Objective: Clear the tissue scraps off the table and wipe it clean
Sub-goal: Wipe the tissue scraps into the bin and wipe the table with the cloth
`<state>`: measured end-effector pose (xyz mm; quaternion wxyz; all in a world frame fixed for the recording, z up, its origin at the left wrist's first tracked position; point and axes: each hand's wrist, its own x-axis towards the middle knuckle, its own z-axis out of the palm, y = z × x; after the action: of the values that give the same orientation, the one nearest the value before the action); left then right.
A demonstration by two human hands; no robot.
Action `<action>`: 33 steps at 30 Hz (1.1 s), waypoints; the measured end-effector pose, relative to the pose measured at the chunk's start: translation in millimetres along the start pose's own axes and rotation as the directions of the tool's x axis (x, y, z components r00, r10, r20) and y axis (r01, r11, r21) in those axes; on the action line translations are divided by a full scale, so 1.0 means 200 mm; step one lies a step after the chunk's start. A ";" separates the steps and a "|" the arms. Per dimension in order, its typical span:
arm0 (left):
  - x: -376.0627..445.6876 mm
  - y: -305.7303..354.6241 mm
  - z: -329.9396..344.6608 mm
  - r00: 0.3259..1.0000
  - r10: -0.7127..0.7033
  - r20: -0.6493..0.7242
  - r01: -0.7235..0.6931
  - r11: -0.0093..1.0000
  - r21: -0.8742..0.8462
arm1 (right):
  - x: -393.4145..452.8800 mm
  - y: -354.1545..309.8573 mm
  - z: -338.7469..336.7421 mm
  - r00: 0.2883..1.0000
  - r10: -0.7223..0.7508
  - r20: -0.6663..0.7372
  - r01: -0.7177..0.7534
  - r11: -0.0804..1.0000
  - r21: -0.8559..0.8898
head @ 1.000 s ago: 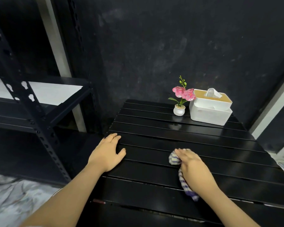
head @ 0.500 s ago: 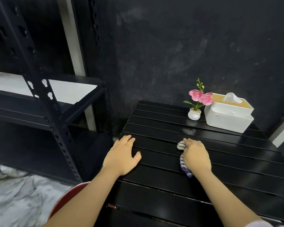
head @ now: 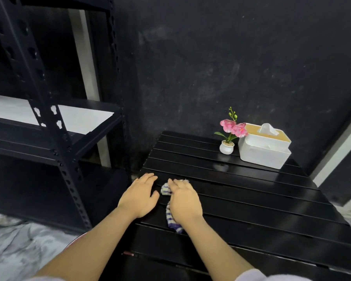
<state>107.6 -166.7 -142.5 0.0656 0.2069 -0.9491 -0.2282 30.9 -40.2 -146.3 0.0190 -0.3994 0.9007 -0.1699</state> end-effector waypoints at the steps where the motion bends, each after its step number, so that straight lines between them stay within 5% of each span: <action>1: -0.02 0.00 0.00 1.000 0.007 0.000 -0.007 1.000 0.000 | -0.02 -0.01 0.00 1.000 -0.006 0.006 0.006 1.000 0.003; 17: -0.54 0.05 0.04 0.999 0.027 -0.045 -0.024 0.998 0.062 | -0.42 -0.14 -0.01 0.998 -0.053 0.037 0.053 0.998 0.018; 33: -0.55 0.04 0.03 0.998 0.034 -0.049 -0.032 0.999 0.038 | -0.82 0.39 -0.24 0.974 0.209 -0.085 -0.210 0.978 0.001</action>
<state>203.0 -110.8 -147.4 0.0889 0.1979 -0.9546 -0.2042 77.9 141.0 -142.6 -0.0028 -0.2950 0.9384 -0.1800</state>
